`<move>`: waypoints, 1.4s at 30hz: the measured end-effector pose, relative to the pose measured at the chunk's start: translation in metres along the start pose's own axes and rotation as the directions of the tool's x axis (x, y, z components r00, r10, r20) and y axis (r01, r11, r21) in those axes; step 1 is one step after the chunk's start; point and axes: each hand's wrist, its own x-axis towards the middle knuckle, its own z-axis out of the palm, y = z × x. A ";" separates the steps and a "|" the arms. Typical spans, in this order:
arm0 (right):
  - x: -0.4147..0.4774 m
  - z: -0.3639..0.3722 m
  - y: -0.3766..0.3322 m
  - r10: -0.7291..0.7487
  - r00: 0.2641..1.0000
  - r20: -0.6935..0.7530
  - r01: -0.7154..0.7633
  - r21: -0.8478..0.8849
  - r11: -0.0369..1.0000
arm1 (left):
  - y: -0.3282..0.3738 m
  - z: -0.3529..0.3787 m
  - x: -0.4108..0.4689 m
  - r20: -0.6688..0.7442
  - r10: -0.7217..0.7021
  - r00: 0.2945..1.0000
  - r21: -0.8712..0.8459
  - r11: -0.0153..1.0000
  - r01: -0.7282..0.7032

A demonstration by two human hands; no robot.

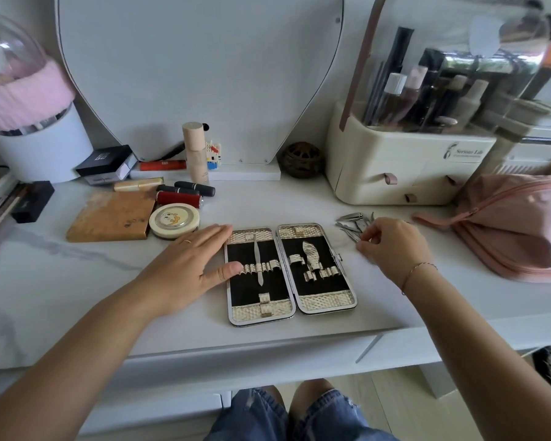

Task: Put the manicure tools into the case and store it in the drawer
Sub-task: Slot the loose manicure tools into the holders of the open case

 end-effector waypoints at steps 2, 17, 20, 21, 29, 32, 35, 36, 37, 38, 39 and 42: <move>0.002 -0.002 -0.003 -0.010 1.000 0.018 0.011 -0.038 0.999 | 0.000 0.000 0.000 -0.006 0.000 1.000 -0.001 1.000 0.000; 0.009 0.003 -0.008 -0.015 0.998 0.057 0.005 0.171 0.985 | -0.002 0.001 0.000 -0.014 0.013 1.000 -0.017 1.000 -0.013; 0.008 0.000 -0.010 0.001 0.999 0.037 -0.015 0.384 0.923 | -0.003 0.001 0.000 -0.008 0.014 1.000 -0.008 1.000 -0.014; 0.008 -0.001 -0.011 -0.005 0.999 0.051 -0.019 0.449 0.893 | -0.003 0.001 0.001 -0.006 0.014 1.000 -0.007 1.000 -0.014; 0.011 -0.001 -0.051 -0.129 0.943 0.308 -0.178 0.791 0.585 | -0.001 -0.001 0.000 0.000 -0.002 1.000 -0.038 0.999 0.002; 0.006 0.010 -0.082 -0.199 0.886 0.418 -0.252 0.796 0.551 | -0.002 0.000 0.001 0.000 -0.007 1.000 -0.034 0.999 0.007; 0.002 0.025 -0.104 -0.197 0.895 0.401 -0.201 0.755 0.624 | -0.003 0.001 0.001 0.003 -0.011 1.000 -0.024 1.000 0.011; 0.003 0.028 -0.109 -0.192 0.897 0.398 -0.195 0.748 0.635 | -0.003 0.001 0.001 0.001 -0.010 1.000 -0.020 1.000 0.010; 0.003 0.031 -0.112 -0.185 0.897 0.401 -0.202 0.745 0.635 | -0.003 0.001 0.001 0.000 -0.008 1.000 -0.015 1.000 0.008; 0.005 0.034 -0.114 -0.176 0.896 0.408 -0.214 0.743 0.635 | -0.003 0.001 0.002 -0.002 -0.005 1.000 -0.009 1.000 0.005; 0.006 0.035 -0.115 -0.166 0.894 0.416 -0.226 0.738 0.636 | -0.003 0.001 0.002 -0.005 0.000 1.000 -0.006 1.000 0.000; 0.008 0.038 -0.117 -0.140 0.883 0.447 -0.265 0.723 0.638 | -0.003 0.000 0.002 -0.010 0.014 1.000 -0.008 1.000 -0.014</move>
